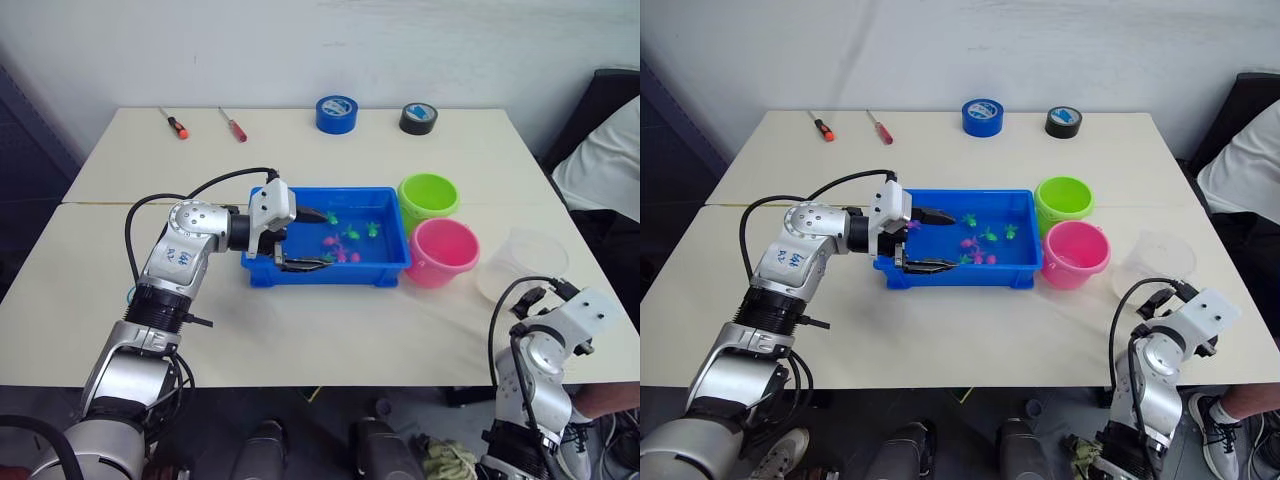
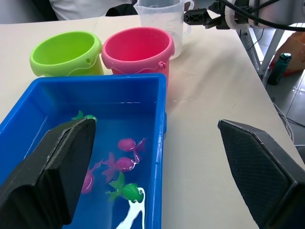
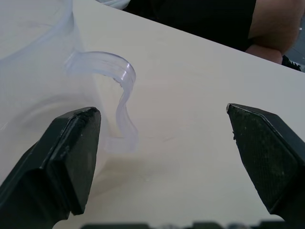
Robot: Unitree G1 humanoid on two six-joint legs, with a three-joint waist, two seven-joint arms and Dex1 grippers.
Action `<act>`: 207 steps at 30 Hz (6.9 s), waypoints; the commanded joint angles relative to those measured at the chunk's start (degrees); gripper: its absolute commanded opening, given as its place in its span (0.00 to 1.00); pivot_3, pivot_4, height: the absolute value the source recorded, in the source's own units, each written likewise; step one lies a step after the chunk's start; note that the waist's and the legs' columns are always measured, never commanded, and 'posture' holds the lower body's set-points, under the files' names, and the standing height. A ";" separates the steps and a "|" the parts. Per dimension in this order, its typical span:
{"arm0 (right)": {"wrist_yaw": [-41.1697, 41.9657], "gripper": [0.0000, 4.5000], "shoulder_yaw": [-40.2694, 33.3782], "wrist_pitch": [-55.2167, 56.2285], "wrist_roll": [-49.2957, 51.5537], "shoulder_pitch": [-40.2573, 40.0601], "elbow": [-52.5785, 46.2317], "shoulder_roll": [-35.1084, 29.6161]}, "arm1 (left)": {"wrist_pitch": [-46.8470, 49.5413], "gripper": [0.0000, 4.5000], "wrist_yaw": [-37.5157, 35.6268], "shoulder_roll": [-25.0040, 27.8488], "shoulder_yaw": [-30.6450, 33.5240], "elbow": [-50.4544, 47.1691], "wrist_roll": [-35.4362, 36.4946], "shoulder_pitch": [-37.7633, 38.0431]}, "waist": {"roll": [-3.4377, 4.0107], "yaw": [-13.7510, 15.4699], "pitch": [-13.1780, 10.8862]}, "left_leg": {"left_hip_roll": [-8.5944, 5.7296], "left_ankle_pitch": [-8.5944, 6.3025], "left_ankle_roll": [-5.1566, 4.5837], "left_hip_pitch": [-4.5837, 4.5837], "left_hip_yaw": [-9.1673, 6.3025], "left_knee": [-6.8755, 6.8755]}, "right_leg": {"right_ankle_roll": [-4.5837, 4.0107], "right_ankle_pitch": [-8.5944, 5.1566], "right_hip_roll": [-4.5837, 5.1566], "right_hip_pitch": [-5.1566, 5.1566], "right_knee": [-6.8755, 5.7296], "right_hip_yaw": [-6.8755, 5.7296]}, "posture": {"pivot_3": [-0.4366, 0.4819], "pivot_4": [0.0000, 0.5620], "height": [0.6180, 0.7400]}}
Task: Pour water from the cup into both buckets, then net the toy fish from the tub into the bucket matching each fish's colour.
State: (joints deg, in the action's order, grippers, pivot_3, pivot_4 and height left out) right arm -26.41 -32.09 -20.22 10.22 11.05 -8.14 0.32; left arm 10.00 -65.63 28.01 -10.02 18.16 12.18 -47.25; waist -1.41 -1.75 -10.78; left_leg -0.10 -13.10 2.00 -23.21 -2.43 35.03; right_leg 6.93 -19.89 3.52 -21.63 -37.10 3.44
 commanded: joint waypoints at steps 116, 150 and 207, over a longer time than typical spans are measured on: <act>27.51 0.01 17.45 12.06 -23.00 0.77 -2.63 -35.71 | 5.34 1.00 2.36 -0.09 5.39 -2.17 2.36 -1.98 | 0.20 0.12 -0.13 | -0.09 0.01 0.01 -0.05 0.02 0.06 | 0.03 -0.02 -0.02 0.00 0.04 0.00 | 0.48 0.27 0.95; 24.78 0.01 22.19 13.19 -37.48 3.14 0.30 -36.33 | 6.11 1.00 2.44 0.57 5.60 -4.05 2.38 -0.50 | 0.20 0.12 -0.13 | -0.11 0.02 0.03 -0.05 0.02 0.08 | 0.03 -0.01 -0.02 0.00 0.00 0.00 | 0.48 0.27 0.95; 24.91 0.01 20.12 8.04 -25.86 24.79 17.38 -29.57 | 5.86 1.00 4.64 3.27 9.54 1.90 2.64 -3.22 | 0.20 -0.07 -0.13 | -0.10 0.13 0.09 0.00 0.02 0.12 | 0.03 -0.02 -0.02 -0.06 -0.26 0.00 | 0.48 0.27 0.95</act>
State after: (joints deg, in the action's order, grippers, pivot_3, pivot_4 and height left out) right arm 0.01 -12.23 -14.71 -15.36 33.70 8.06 -28.49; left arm 16.55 -61.42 30.25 -2.39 19.50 14.18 -49.25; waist -1.20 -1.82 -10.91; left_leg -0.19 -12.97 2.10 -23.21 -2.41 35.15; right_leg 6.96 -19.91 3.49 -21.70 -37.36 3.44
